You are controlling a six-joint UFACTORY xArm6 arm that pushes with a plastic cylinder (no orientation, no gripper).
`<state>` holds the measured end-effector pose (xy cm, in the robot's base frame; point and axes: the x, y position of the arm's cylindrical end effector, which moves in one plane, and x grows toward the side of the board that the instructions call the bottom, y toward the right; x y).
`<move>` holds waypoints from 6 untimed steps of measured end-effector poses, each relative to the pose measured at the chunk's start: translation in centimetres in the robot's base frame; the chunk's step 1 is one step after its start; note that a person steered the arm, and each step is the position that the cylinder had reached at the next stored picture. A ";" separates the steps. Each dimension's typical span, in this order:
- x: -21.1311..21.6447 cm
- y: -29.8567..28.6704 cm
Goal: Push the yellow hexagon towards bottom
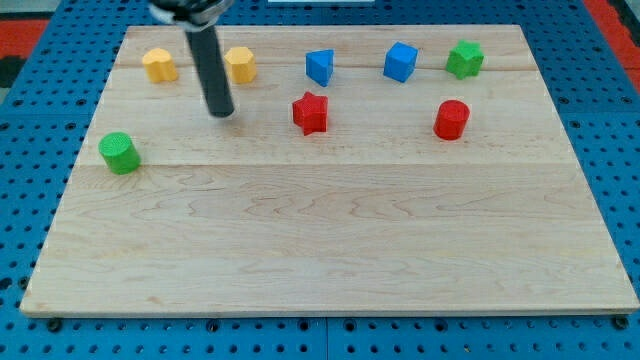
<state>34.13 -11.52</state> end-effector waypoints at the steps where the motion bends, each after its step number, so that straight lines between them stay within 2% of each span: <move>1: -1.2 8.0; 3: -8.6 6.6; 4: -10.9 2.0; 5: -6.4 0.2; 6: -2.3 1.8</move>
